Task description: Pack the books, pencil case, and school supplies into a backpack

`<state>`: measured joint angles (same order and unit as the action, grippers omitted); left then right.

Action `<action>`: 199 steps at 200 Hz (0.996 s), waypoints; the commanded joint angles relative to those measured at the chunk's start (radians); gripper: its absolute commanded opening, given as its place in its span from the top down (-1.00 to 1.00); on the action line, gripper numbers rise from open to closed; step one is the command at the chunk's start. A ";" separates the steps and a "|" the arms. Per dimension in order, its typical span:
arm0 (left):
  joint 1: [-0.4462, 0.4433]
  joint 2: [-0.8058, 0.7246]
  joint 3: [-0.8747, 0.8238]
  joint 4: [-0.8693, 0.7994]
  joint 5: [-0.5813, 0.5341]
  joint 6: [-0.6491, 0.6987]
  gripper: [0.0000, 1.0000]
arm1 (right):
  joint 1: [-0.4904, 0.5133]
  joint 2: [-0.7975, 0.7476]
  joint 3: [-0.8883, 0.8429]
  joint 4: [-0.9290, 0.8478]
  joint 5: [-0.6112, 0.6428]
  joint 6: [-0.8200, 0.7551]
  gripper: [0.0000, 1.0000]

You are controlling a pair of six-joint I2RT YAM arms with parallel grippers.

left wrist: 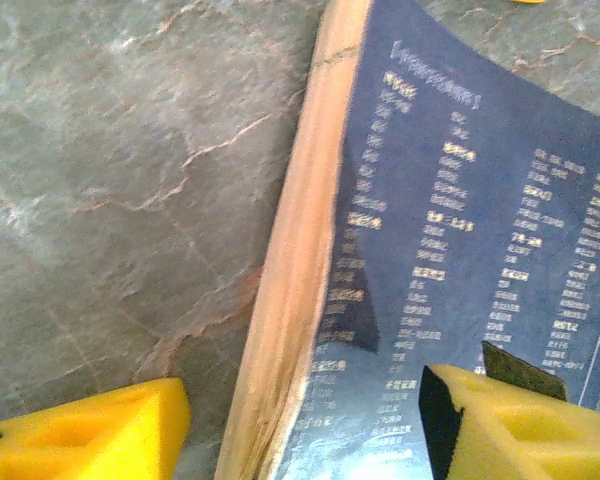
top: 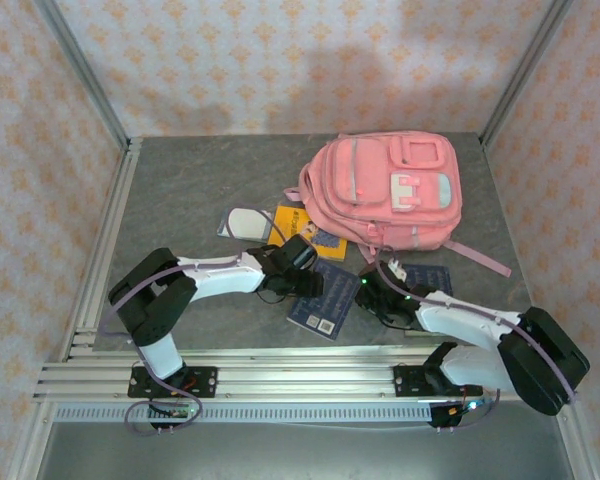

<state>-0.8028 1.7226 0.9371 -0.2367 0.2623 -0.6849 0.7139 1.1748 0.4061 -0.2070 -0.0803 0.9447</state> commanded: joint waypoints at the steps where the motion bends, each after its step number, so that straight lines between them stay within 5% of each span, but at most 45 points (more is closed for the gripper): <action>1: 0.013 0.008 -0.053 -0.016 0.026 -0.014 -0.07 | 0.004 0.077 -0.027 0.171 -0.126 0.018 0.39; 79: 0.014 -0.015 -0.085 0.000 0.050 -0.008 0.40 | 0.011 0.227 0.017 0.359 -0.247 0.029 0.38; 199: 0.026 -0.091 -0.093 -0.046 0.034 -0.019 0.35 | 0.053 0.311 0.198 0.249 -0.214 -0.050 0.42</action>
<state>-0.7769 1.6577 0.8566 -0.2253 0.2993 -0.6922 0.7238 1.3487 0.5613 -0.3515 -0.0811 0.9211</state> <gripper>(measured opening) 0.329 0.294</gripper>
